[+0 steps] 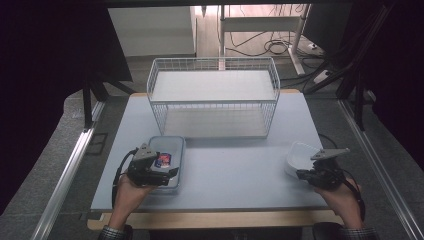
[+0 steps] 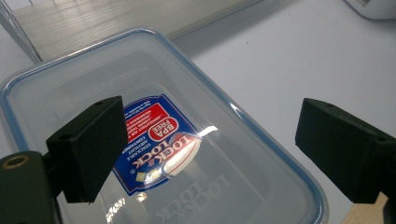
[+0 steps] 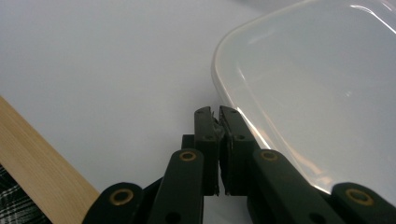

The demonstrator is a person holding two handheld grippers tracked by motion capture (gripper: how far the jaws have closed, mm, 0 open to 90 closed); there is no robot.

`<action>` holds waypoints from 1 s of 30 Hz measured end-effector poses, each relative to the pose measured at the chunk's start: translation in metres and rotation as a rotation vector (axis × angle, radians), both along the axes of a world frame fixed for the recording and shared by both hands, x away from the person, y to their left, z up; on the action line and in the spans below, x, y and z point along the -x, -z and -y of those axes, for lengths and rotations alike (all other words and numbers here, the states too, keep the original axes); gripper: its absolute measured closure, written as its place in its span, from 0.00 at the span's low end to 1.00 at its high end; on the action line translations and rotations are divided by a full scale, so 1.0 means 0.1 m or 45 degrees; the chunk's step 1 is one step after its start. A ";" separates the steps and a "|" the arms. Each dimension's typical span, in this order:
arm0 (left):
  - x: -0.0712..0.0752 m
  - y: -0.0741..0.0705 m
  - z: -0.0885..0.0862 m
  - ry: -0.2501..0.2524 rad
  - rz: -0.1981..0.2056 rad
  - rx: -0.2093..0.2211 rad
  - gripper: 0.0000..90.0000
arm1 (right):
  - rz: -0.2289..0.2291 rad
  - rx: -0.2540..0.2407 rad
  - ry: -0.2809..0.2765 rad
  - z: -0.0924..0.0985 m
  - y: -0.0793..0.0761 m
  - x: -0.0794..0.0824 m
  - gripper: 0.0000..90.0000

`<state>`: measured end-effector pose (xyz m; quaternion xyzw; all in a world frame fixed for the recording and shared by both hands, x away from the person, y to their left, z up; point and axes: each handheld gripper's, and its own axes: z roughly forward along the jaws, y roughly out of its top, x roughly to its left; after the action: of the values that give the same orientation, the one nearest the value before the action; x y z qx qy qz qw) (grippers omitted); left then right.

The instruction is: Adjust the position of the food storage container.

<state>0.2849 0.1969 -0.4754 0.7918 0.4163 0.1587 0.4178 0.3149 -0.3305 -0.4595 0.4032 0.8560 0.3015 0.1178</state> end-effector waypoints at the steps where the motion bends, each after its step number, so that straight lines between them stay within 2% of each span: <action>1: 0.00 0.00 -0.01 -0.004 -0.004 0.002 0.10 | 0.000 -0.002 0.009 0.02 0.00 0.00 0.96; 2: 0.00 0.00 -0.03 0.022 -0.006 0.022 0.09 | 0.000 -0.001 0.016 0.05 -0.01 0.00 0.96; 7: 0.00 0.00 -0.09 0.045 -0.018 0.062 0.09 | 0.003 -0.006 0.064 0.17 -0.02 0.01 0.96; 13: 0.02 -0.02 -0.18 0.029 -0.001 0.062 0.16 | 0.002 -0.007 0.115 0.28 -0.04 0.02 0.96; 15: 0.04 -0.04 -0.23 0.020 0.000 0.040 0.23 | 0.008 -0.007 0.165 0.34 -0.04 0.02 0.96; 17: 0.05 -0.04 -0.25 0.018 -0.002 0.029 0.25 | 0.004 -0.011 0.170 0.34 -0.05 0.02 0.95; 21: 0.10 -0.07 -0.37 -0.002 -0.009 0.018 0.44 | 0.020 -0.023 0.140 0.26 -0.05 0.03 0.93; 22: 0.12 -0.07 -0.42 -0.021 -0.011 0.017 0.52 | 0.024 -0.025 0.133 0.23 -0.05 0.04 0.93; 23: 0.14 -0.07 -0.48 -0.044 -0.021 0.023 0.65 | 0.045 -0.039 0.102 0.17 -0.06 0.05 0.94; 24: 0.14 -0.07 -0.48 -0.044 -0.021 0.023 0.71 | 0.045 -0.039 0.102 0.17 -0.06 0.05 0.94; 25: 0.16 -0.05 -0.53 -0.059 -0.030 0.035 0.71 | 0.052 -0.045 0.093 0.15 -0.06 0.05 0.94; 26: 0.17 -0.04 -0.58 -0.076 -0.038 0.035 0.83 | 0.076 -0.063 0.069 0.09 -0.07 0.07 0.93; 28: 0.20 0.00 -0.71 -0.136 -0.050 0.008 0.91 | 0.087 -0.080 0.054 0.04 -0.08 0.08 0.91; 30: 0.21 0.03 -0.76 -0.155 -0.052 0.002 0.94 | 0.096 -0.082 0.046 0.01 -0.08 0.08 0.90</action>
<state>0.2635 0.2727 -0.4780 0.7678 0.4722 0.1674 0.3993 0.3068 -0.3314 -0.4514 0.4105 0.8333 0.3418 0.1424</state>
